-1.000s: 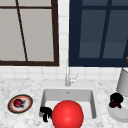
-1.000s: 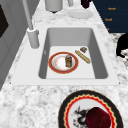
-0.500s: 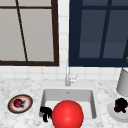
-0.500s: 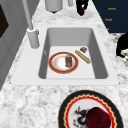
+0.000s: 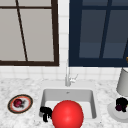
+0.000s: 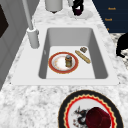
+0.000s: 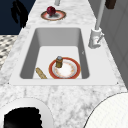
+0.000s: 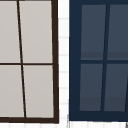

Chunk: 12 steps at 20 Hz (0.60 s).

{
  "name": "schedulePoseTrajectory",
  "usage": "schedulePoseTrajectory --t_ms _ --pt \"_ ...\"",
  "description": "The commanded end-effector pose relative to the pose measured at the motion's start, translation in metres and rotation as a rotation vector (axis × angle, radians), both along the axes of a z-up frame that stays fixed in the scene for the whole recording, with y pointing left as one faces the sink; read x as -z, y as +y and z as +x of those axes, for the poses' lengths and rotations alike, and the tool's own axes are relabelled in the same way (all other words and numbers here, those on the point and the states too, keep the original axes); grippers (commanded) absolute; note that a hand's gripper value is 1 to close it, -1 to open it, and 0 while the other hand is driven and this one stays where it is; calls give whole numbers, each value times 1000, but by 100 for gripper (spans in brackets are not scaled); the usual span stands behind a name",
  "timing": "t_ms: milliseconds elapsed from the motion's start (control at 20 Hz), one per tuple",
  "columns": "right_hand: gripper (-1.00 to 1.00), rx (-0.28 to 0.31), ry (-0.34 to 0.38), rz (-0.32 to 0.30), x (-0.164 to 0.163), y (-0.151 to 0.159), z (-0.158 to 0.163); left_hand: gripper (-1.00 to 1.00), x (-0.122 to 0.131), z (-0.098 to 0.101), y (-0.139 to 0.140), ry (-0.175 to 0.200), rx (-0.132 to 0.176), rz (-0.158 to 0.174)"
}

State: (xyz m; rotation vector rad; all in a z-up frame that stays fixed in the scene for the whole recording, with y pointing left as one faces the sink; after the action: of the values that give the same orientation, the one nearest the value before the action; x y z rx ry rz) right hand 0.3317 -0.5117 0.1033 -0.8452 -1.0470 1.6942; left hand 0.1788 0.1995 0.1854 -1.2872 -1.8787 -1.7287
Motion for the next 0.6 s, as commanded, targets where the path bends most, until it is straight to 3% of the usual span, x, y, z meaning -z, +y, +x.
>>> schedulePoseTrajectory --t_ms 0,100,150,200,250,300,550 --pt "100 2 0 0 15 1 -19 0 0 0 0 0 0 0" --pt "100 0 -45 -4 3 3 -27 0 0 0 0 0 0 0" --pt "100 1 -120 -13 -1 0 -27 0 0 0 0 0 0 0" --pt "-100 33 -171 -19 -7 0 -23 0 0 0 0 0 0 0" --pt "-100 62 -155 -13 -14 -1 -21 0 0 0 0 0 0 0" --pt "-100 30 -154 -32 -16 4 -20 0 0 0 0 0 0 0" --pt "-100 11 -173 -32 -41 7 -28 0 0 0 0 0 0 0"
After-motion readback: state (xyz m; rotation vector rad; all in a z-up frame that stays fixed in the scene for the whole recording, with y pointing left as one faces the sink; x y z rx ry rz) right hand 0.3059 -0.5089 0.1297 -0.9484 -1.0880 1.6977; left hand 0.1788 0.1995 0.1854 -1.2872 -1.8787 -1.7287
